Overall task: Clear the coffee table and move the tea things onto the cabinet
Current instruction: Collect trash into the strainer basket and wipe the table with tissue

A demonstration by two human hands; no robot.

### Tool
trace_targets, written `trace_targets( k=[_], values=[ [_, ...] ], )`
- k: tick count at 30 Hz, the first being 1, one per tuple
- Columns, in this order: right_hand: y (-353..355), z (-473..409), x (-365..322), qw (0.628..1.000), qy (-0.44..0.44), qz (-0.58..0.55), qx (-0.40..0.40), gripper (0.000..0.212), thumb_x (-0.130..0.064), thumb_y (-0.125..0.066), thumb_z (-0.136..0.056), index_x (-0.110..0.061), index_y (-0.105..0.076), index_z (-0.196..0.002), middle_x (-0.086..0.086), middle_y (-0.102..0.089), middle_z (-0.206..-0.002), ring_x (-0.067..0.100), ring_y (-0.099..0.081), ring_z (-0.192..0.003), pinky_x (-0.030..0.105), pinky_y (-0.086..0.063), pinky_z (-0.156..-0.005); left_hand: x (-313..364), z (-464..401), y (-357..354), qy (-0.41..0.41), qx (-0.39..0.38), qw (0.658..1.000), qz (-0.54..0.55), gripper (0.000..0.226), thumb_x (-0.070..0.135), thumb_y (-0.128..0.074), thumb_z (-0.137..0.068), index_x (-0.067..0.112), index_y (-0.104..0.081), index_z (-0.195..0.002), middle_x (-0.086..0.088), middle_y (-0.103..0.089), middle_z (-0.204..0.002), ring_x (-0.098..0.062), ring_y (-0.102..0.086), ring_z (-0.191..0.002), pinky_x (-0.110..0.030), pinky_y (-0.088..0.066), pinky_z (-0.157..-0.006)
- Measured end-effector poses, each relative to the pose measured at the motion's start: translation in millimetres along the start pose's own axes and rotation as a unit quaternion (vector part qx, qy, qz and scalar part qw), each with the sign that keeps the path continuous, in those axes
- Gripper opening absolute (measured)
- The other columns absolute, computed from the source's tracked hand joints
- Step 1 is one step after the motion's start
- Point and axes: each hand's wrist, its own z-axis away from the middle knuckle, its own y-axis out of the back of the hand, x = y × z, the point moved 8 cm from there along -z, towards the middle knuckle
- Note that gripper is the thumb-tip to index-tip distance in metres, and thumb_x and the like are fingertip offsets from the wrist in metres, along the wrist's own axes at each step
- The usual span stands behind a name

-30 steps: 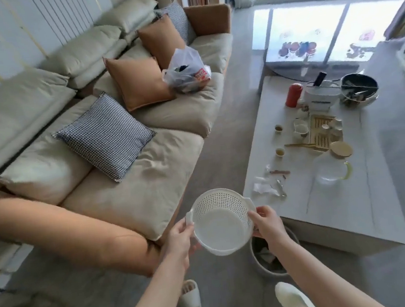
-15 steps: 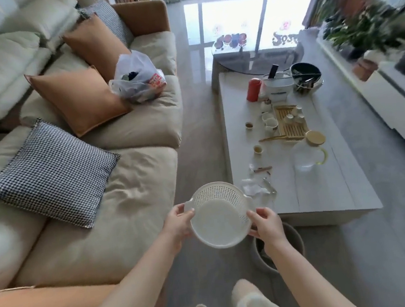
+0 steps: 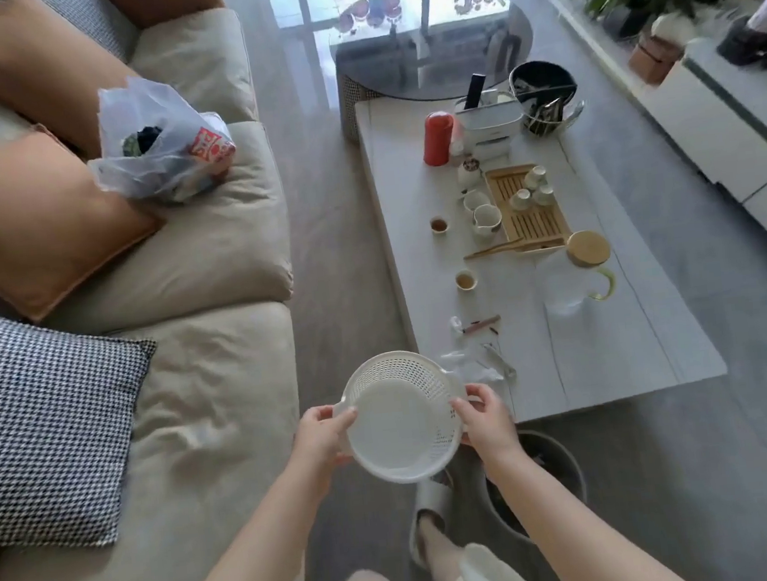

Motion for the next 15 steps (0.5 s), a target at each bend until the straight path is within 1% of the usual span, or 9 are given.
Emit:
trace_targets(
  k=[3, 5, 6, 8, 10, 11, 13, 14, 15],
  values=[
    [-2.8, -39.0, -11.9, 1.000, -0.005, 0.029, 0.005, 0.018, -0.023, -0.056, -0.091, -0.021, -0.053, -0.109, 0.003, -0.062, -0.108, 0.020, -0.061, -0.098, 0.046, -0.055, -0.086, 17.7, -33.4, -17.2, 0.026, -0.018, 0.999, -0.008, 0.028, 0.014, -0.066, -0.086, 0.004, -0.053, -0.108, -0.013, -0.061, -0.104, -0.019, -0.061, -0.074, -0.035, -0.051, -0.060],
    [-1.9, -62.2, -15.7, 0.999, -0.005, 0.044, 0.011, 0.028, -0.022, -0.053, -0.093, -0.017, -0.052, -0.120, 0.001, -0.061, -0.110, 0.020, -0.060, -0.104, 0.047, -0.053, -0.090, 29.5, -57.4, -32.4, 0.032, -0.030, 0.999, -0.024, 0.031, 0.014, -0.067, -0.086, 0.003, -0.053, -0.111, -0.013, -0.060, -0.105, -0.019, -0.061, -0.075, -0.034, -0.050, -0.061],
    [-1.1, -72.2, -16.0, 0.999, -0.008, 0.048, 0.014, 0.032, -0.022, -0.052, -0.093, -0.016, -0.051, -0.124, -0.001, -0.060, -0.109, 0.019, -0.059, -0.105, 0.046, -0.053, -0.091, 35.7, -69.2, -40.0, 0.030, -0.035, 0.998, -0.036, 0.032, 0.014, -0.067, -0.085, 0.004, -0.052, -0.112, -0.012, -0.059, -0.106, -0.020, -0.060, -0.077, -0.034, -0.050, -0.062],
    [0.6, -91.8, -14.7, 0.998, -0.012, 0.051, 0.021, 0.033, -0.023, -0.052, -0.094, -0.018, -0.050, -0.126, -0.006, -0.060, -0.106, 0.017, -0.059, -0.105, 0.043, -0.053, -0.090, 48.8, -94.9, -56.8, 0.015, -0.049, 0.996, -0.073, 0.035, 0.014, -0.066, -0.086, 0.007, -0.053, -0.118, -0.010, -0.058, -0.109, -0.022, -0.060, -0.086, -0.036, -0.051, -0.069],
    [2.2, -110.2, -10.6, 0.998, -0.020, 0.047, 0.031, 0.033, -0.022, -0.052, -0.094, -0.019, -0.051, -0.127, -0.006, -0.061, -0.106, 0.017, -0.059, -0.106, 0.043, -0.053, -0.090, 57.2, -121.0, -76.2, 0.005, -0.086, 0.990, -0.111, 0.039, 0.014, -0.064, -0.088, 0.012, -0.053, -0.125, -0.010, -0.061, -0.114, -0.024, -0.061, -0.095, -0.037, -0.051, -0.078],
    [2.7, -118.9, -8.1, 0.998, -0.023, 0.044, 0.037, 0.034, -0.021, -0.052, -0.094, -0.019, -0.050, -0.128, -0.007, -0.061, -0.106, 0.016, -0.059, -0.105, 0.043, -0.053, -0.091, 59.6, -133.3, -84.3, 0.005, -0.106, 0.987, -0.123, 0.040, 0.014, -0.063, -0.088, 0.013, -0.054, -0.127, -0.009, -0.062, -0.116, -0.024, -0.062, -0.097, -0.036, -0.051, -0.078],
    [2.1, -132.9, -2.1, 0.998, -0.031, 0.040, 0.045, 0.036, -0.021, -0.052, -0.093, -0.020, -0.049, -0.130, -0.010, -0.060, -0.106, 0.013, -0.058, -0.105, 0.043, -0.053, -0.092, 61.4, -156.2, -97.0, 0.004, -0.139, 0.978, -0.153, 0.038, 0.013, -0.062, -0.088, 0.017, -0.056, -0.126, -0.005, -0.066, -0.111, -0.020, -0.064, -0.094, -0.031, -0.053, -0.074],
    [0.7, -139.0, 2.1, 0.998, -0.037, 0.039, 0.045, 0.038, -0.022, -0.052, -0.093, -0.021, -0.049, -0.131, -0.009, -0.060, -0.109, 0.013, -0.058, -0.107, 0.043, -0.052, -0.092, 60.8, -166.4, -102.3, 0.002, -0.156, 0.971, -0.179, 0.035, 0.012, -0.061, -0.089, 0.019, -0.059, -0.123, -0.001, -0.068, -0.104, -0.018, -0.065, -0.091, -0.030, -0.053, -0.074],
    [-1.6, -145.3, 6.4, 0.997, -0.043, 0.037, 0.044, 0.039, -0.022, -0.052, -0.094, -0.021, -0.048, -0.132, -0.007, -0.061, -0.114, 0.014, -0.058, -0.109, 0.043, -0.052, -0.093, 60.0, -176.2, -106.9, -0.001, -0.175, 0.963, -0.206, 0.034, 0.010, -0.059, -0.089, 0.021, -0.061, -0.121, 0.003, -0.069, -0.098, -0.016, -0.066, -0.088, -0.030, -0.053, -0.077]
  ],
)
